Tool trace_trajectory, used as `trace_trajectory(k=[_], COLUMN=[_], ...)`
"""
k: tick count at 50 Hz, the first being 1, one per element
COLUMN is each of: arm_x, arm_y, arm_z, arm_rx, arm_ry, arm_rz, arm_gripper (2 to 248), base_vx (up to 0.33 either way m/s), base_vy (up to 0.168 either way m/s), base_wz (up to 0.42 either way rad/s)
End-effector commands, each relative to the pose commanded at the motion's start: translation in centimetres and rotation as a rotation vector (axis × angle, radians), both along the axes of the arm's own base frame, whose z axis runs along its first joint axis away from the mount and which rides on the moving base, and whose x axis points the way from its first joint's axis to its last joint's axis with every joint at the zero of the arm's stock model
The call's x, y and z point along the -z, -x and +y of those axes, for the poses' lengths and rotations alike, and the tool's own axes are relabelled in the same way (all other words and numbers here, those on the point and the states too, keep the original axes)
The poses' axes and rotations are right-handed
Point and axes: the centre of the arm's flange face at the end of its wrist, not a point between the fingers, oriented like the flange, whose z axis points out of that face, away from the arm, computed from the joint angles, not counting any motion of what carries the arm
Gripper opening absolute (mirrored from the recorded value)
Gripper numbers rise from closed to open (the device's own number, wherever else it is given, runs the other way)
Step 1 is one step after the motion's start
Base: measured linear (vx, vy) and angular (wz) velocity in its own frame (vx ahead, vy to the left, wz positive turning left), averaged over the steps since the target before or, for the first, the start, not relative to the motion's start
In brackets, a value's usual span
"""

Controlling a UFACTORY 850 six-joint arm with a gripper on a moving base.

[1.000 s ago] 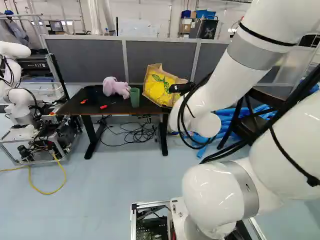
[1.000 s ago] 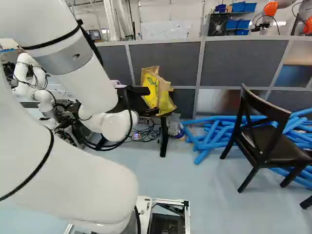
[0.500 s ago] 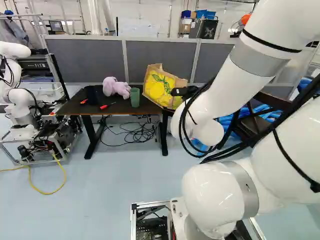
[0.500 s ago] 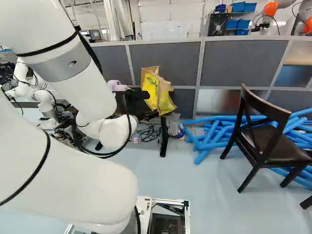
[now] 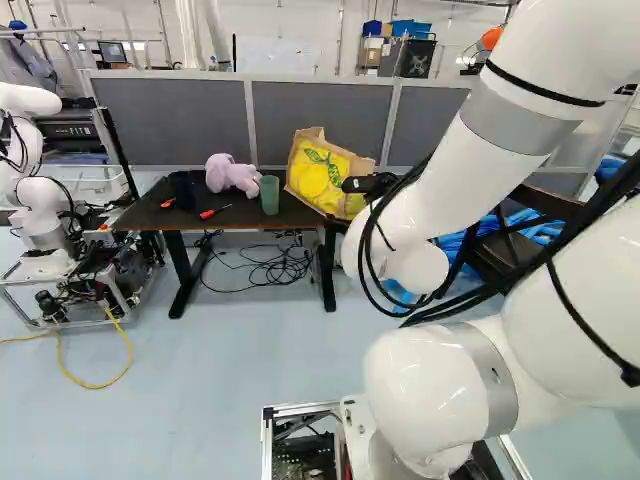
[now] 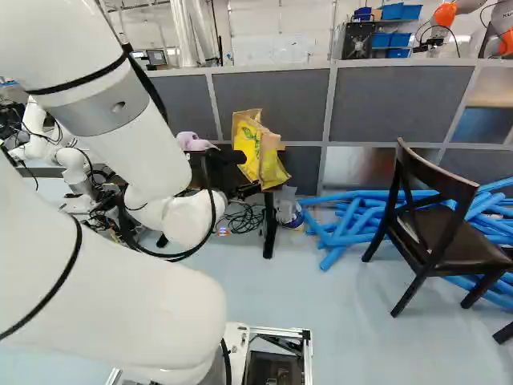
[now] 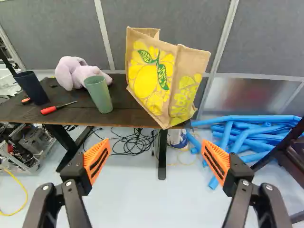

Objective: Pick up the bag on the ground and place it on the table

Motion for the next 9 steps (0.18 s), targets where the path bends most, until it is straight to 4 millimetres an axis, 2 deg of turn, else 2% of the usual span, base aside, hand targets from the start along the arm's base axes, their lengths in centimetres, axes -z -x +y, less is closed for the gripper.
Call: trace_trajectory(k=[9], arm_x=[0.00], arm_y=[0.00], arm_z=[0.00], arm_rx=[0.000], arm_ry=[0.000], arm_rz=[0.000], arm_gripper=[247], base_vx=[0.000], base_vy=[0.000], base_wz=[0.000])
